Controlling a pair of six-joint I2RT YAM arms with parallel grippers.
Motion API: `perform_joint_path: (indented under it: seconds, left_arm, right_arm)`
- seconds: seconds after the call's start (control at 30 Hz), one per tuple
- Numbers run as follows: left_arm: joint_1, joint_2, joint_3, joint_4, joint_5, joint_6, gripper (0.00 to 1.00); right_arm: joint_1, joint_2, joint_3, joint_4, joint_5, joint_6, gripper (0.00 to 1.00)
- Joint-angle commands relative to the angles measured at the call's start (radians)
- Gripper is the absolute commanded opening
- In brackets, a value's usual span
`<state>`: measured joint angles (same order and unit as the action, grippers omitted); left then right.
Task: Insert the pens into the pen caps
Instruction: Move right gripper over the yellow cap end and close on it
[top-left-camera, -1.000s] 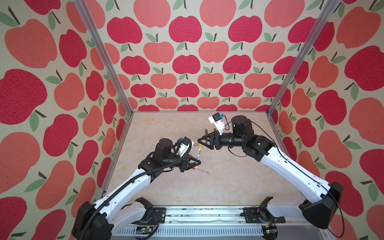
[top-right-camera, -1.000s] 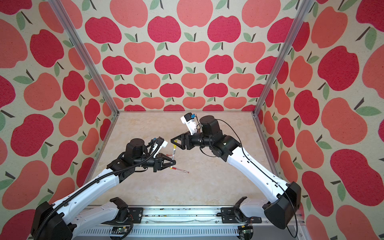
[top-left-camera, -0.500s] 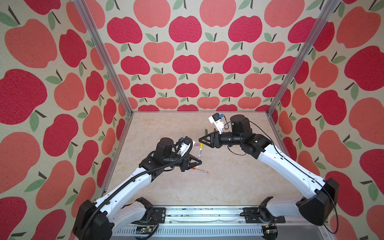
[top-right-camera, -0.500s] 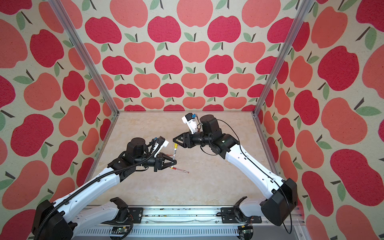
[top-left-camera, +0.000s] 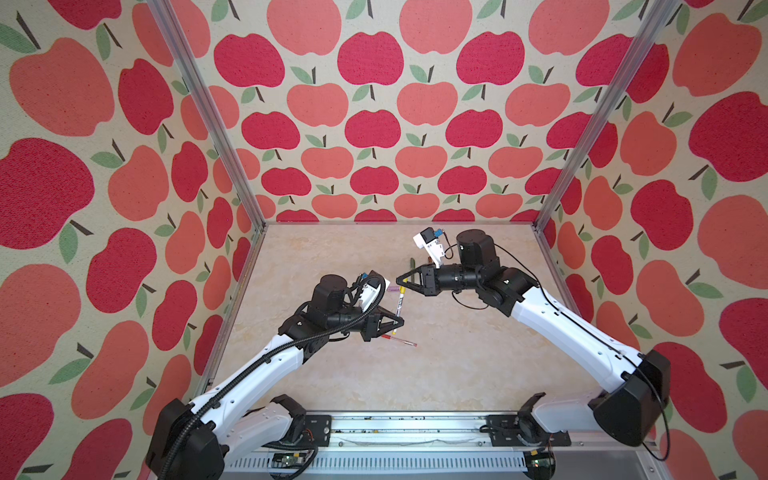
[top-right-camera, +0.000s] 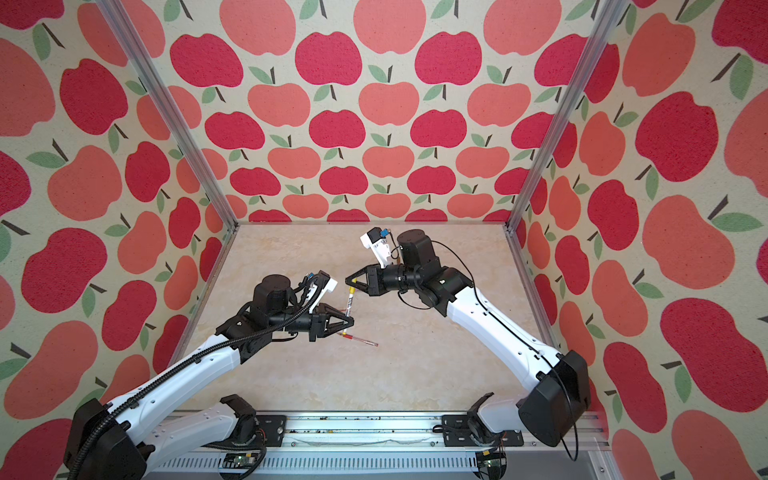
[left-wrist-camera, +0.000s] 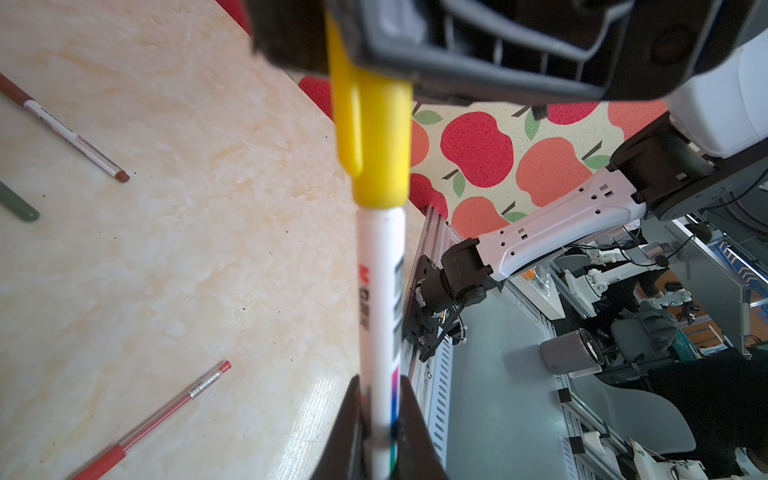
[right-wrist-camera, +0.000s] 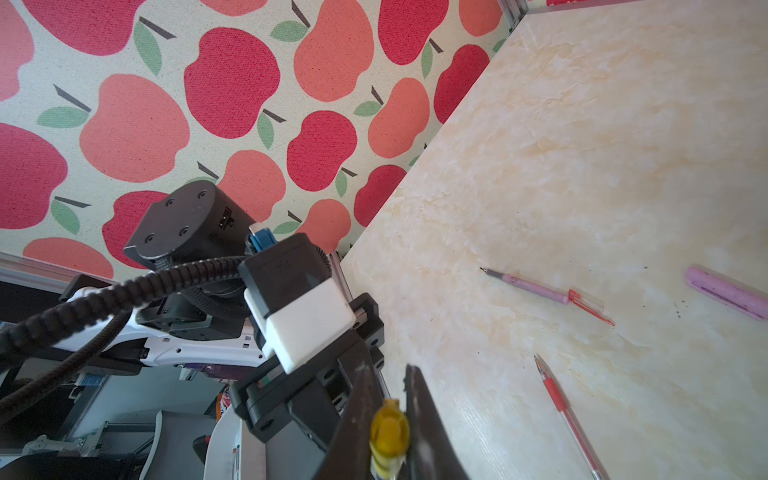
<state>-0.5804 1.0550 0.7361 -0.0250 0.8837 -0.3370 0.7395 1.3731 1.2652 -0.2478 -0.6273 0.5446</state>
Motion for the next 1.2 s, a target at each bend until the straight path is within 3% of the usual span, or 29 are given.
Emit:
perform_joint_path:
  seconds: [0.0, 0.47, 1.17]
  left_arm:
    - [-0.004, 0.006, 0.039, 0.137, -0.014, -0.012, 0.00]
    - [0.028, 0.028, 0.102, 0.258, -0.029, -0.027, 0.00]
    - [0.145, 0.151, 0.320, 0.301, 0.087, -0.028, 0.00]
  right_arm:
    - [0.014, 0.020, -0.017, -0.016, -0.027, 0.015, 0.09]
    - [0.026, 0.039, -0.020, -0.052, -0.039, 0.006, 0.05]
    - [0.046, 0.041, -0.080, -0.050, -0.026, 0.009, 0.04]
